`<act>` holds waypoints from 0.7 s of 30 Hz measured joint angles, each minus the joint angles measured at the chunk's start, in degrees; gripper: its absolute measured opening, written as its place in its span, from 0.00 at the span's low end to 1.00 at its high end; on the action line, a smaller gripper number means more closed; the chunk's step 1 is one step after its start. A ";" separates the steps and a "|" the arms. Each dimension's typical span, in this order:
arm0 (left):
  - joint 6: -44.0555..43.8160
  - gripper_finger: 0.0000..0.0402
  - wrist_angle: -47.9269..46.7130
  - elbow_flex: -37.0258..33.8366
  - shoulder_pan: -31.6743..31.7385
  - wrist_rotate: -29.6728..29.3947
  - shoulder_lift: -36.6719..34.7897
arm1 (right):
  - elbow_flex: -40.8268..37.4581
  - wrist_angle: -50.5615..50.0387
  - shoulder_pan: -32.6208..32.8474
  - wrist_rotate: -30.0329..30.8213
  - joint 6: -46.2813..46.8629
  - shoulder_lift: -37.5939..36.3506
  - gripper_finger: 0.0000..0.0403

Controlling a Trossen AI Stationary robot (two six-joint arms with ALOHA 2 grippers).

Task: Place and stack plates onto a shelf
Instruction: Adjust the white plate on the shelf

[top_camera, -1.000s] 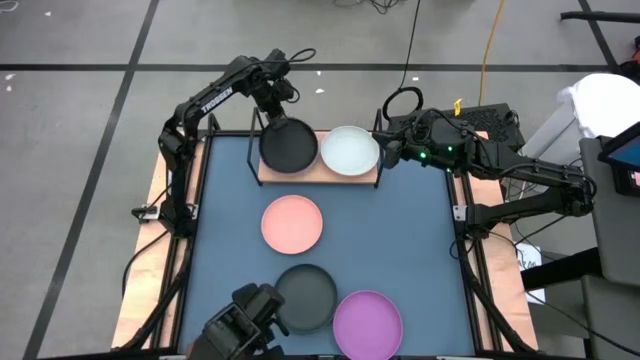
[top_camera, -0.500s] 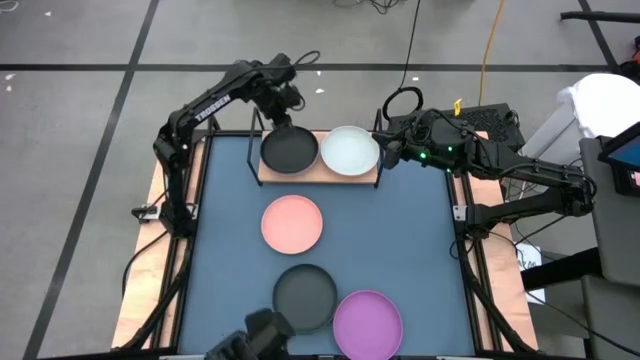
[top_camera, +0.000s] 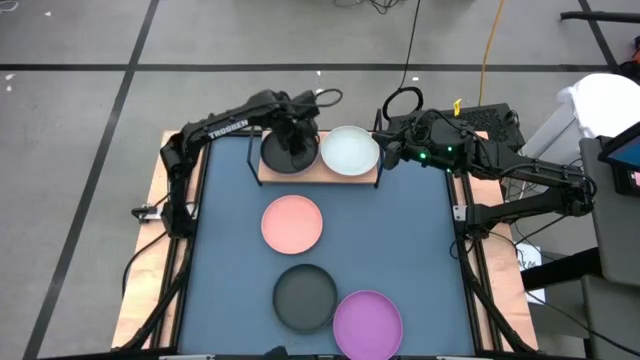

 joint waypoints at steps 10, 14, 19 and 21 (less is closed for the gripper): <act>-3.20 0.19 3.67 -12.01 -0.35 -0.48 -0.22 | 0.00 0.00 0.00 -0.02 0.83 0.00 0.14; -3.81 0.19 5.73 -12.18 -1.03 -1.68 -0.29 | 0.00 0.45 0.00 -0.02 1.02 0.00 0.14; -4.29 0.19 7.31 -12.18 -1.41 -1.75 -0.27 | 0.00 0.46 0.00 -0.02 1.24 0.00 0.14; -4.23 0.19 7.82 -12.18 -1.43 -2.60 -0.27 | 0.00 0.46 0.00 -0.02 1.24 0.00 0.14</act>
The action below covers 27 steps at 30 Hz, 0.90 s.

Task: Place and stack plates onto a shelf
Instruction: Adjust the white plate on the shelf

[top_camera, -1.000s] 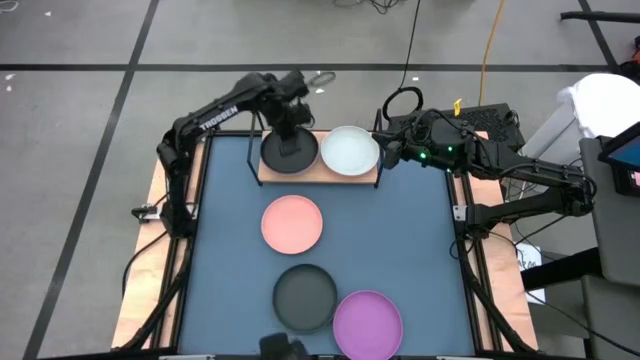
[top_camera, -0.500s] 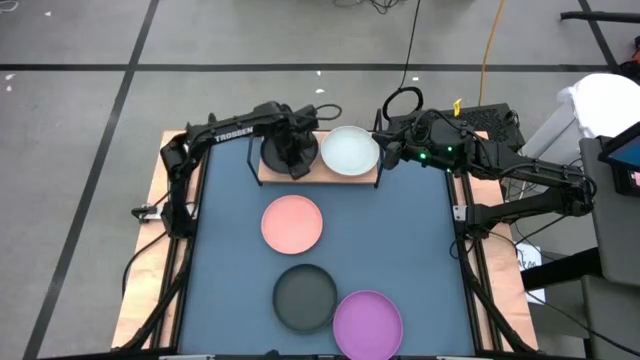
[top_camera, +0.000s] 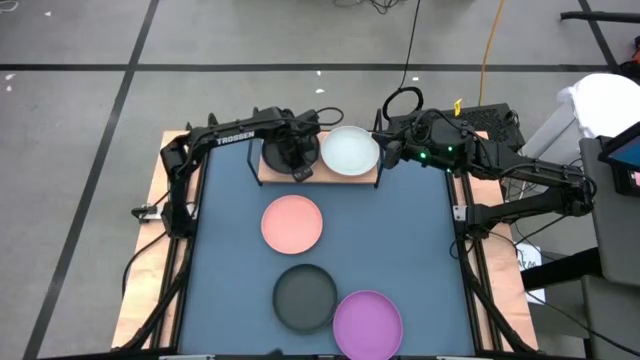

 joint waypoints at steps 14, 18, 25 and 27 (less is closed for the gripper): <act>0.28 0.19 9.75 -1.20 4.10 -6.38 0.52 | 0.00 -0.02 0.00 0.00 -0.17 0.00 0.14; 0.42 0.19 9.72 -2.91 5.74 -6.38 0.52 | 0.00 -0.02 0.00 -0.04 -0.19 0.00 0.14; 0.38 0.19 10.33 -7.85 7.27 -6.34 0.18 | 0.00 -0.04 0.00 -0.15 -0.20 0.00 0.14; 0.60 0.19 10.92 -8.59 7.30 -6.36 0.09 | 0.00 -0.04 0.00 -0.16 -0.22 0.00 0.14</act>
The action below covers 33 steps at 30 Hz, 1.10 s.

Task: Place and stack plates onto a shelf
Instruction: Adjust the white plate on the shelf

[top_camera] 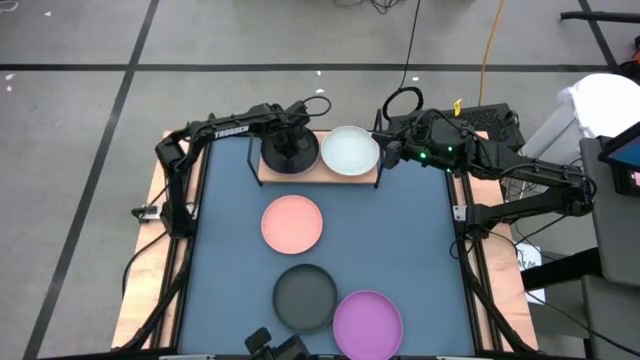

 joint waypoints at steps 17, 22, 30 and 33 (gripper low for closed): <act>0.03 0.19 5.35 -0.46 0.02 -0.35 0.28 | -0.01 -0.02 0.00 -0.03 -0.02 0.00 0.14; -0.07 0.19 3.61 -0.44 0.01 -0.35 0.31 | 0.00 0.00 0.00 -0.03 0.00 0.00 0.14; -0.20 0.19 0.47 -0.50 0.02 -0.39 -0.19 | 0.00 -0.04 0.00 0.00 0.13 0.00 0.14; -0.26 0.19 0.87 -0.56 -0.01 -1.11 -0.62 | 0.00 -0.45 0.00 0.03 0.11 0.34 0.14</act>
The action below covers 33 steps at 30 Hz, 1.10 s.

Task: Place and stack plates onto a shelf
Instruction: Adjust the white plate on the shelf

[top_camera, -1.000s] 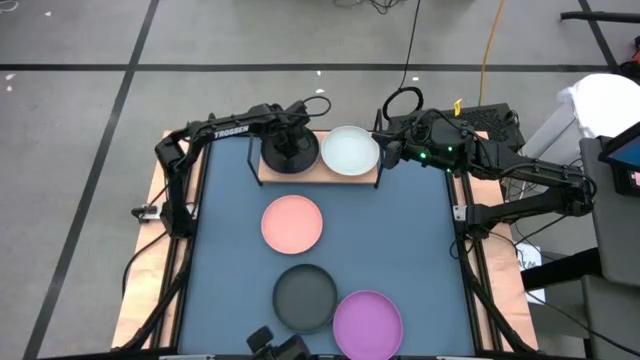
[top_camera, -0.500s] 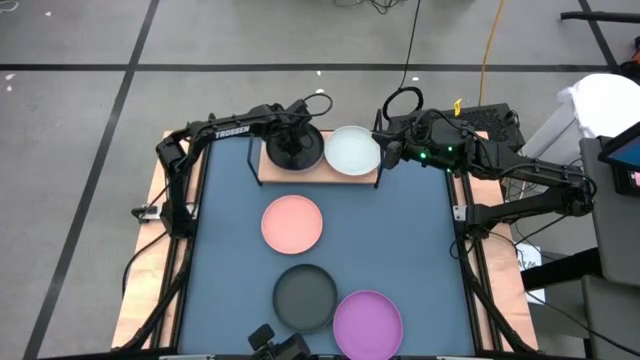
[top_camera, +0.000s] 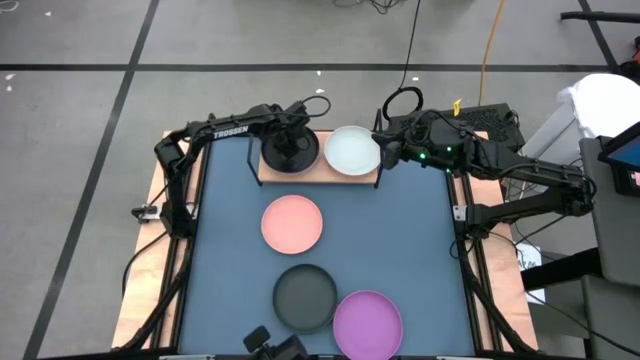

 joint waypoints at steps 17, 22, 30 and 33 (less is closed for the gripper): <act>1.39 0.19 -0.28 -0.10 -0.29 -0.66 -9.86 | -0.07 -15.24 -4.01 9.90 15.91 1.48 0.13; 1.41 0.19 -0.65 -0.12 -0.86 2.79 -12.07 | -0.07 -26.20 -7.51 13.68 21.81 1.49 0.13; 2.72 0.19 6.41 -0.01 -3.64 6.04 -18.84 | -6.04 -29.57 -16.41 10.89 27.28 1.32 0.13; 1.82 0.19 7.25 -0.01 -4.38 5.99 -20.94 | -13.25 -19.75 -20.57 3.90 24.12 1.12 0.08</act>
